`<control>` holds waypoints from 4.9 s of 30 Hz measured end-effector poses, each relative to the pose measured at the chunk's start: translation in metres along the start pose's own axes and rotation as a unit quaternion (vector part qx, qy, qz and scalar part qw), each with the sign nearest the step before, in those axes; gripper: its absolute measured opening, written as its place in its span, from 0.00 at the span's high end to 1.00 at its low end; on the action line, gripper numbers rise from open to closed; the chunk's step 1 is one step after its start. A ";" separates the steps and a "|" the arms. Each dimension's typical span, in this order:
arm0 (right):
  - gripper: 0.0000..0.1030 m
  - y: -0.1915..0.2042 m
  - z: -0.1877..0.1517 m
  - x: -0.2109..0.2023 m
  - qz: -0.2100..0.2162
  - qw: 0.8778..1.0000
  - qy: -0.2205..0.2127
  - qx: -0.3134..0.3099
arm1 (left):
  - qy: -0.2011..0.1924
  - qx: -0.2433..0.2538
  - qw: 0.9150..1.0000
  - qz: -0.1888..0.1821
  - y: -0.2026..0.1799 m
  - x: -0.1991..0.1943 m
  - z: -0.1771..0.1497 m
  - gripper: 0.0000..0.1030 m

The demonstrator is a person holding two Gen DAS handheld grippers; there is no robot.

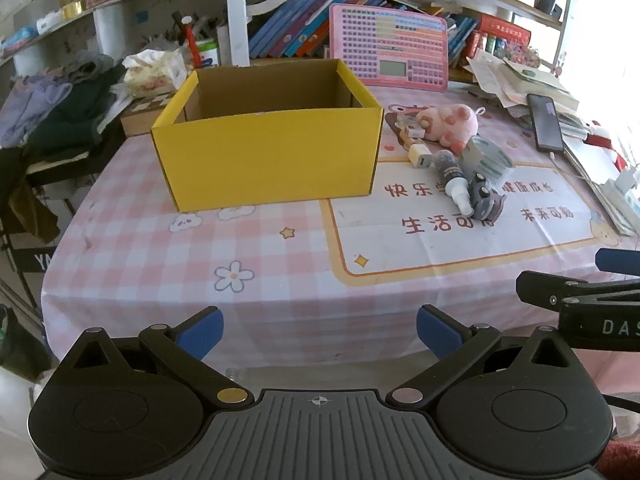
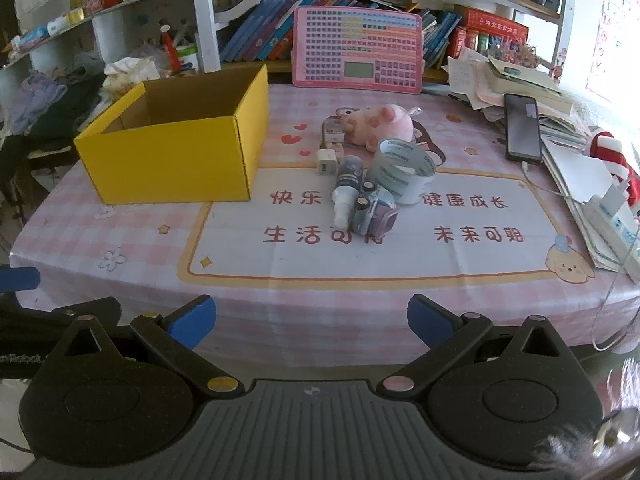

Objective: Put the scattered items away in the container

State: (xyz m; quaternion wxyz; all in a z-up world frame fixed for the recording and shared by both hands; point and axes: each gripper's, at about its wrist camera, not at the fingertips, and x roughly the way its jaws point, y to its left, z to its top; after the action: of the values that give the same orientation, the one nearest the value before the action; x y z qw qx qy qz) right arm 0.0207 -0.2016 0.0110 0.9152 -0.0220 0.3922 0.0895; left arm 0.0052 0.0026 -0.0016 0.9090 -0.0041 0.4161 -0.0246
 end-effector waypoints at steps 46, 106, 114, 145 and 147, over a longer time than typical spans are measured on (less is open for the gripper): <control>0.02 -0.004 0.000 -0.010 0.012 1.000 -0.024 -0.008 | -0.016 0.004 1.000 -0.017 -0.007 -0.009 0.002 0.00; 0.10 -0.035 -0.005 -0.015 -0.018 0.999 -0.020 0.027 | -0.021 0.056 0.996 -0.067 -0.042 0.004 0.012 0.00; 0.22 -0.040 -0.003 -0.005 -0.010 0.999 -0.010 0.030 | -0.023 0.064 0.994 -0.080 -0.050 0.010 0.015 0.01; 0.26 -0.126 0.079 0.088 0.021 0.998 0.018 0.053 | 0.003 0.142 0.982 -0.122 -0.133 0.096 0.092 0.24; 0.26 -0.129 0.083 0.096 0.027 0.998 0.025 0.050 | 0.009 0.148 0.981 -0.121 -0.138 0.102 0.094 0.24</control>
State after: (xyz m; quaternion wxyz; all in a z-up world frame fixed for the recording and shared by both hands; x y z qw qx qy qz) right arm 0.1682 -0.3055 -0.0050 0.9023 0.0323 0.4195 0.0942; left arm 0.1372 -0.1418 -0.0129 0.8860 0.0803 0.4125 -0.1960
